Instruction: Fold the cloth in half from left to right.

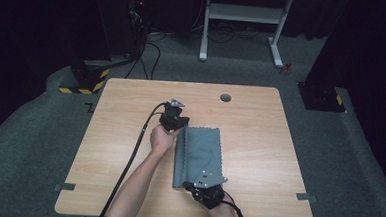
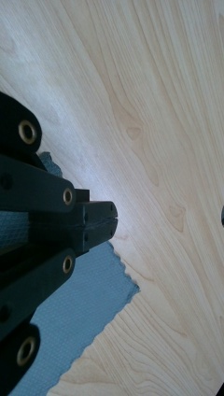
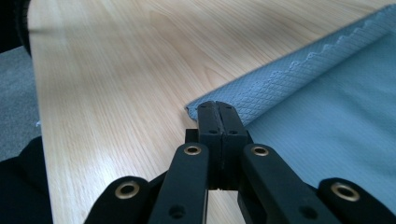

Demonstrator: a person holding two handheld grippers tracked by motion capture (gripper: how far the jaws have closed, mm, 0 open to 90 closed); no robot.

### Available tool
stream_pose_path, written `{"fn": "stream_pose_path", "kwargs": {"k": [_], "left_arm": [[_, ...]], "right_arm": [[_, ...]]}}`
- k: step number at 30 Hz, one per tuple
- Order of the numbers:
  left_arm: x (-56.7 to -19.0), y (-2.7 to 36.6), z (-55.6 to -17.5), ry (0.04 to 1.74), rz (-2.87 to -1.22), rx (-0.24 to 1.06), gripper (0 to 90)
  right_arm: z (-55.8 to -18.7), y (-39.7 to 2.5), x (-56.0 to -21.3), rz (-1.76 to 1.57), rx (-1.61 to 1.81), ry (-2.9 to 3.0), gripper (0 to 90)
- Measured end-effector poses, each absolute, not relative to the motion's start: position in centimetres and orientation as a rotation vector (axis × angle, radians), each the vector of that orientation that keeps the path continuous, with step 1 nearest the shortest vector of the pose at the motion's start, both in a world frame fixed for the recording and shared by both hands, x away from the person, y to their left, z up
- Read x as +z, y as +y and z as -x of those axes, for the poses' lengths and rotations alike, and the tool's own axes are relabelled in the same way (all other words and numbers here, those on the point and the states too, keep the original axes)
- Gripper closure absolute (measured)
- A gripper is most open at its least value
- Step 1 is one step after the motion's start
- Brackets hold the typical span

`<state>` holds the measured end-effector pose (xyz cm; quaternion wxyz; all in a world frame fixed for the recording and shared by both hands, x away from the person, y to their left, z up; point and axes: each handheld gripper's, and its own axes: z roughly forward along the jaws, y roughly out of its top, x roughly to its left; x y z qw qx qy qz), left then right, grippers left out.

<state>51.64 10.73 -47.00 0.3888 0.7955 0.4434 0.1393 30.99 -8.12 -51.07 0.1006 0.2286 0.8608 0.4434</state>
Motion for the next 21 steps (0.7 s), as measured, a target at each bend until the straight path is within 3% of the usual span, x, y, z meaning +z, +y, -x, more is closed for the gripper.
{"fn": "stream_pose_path", "kwargs": {"k": [21], "left_arm": [[-47.7, 5.3, -52.6, 1.081, -2.058, 0.342, 90.0]], "right_arm": [[-30.9, -13.4, -51.8, -0.823, 1.240, 2.487, 90.0]]}}
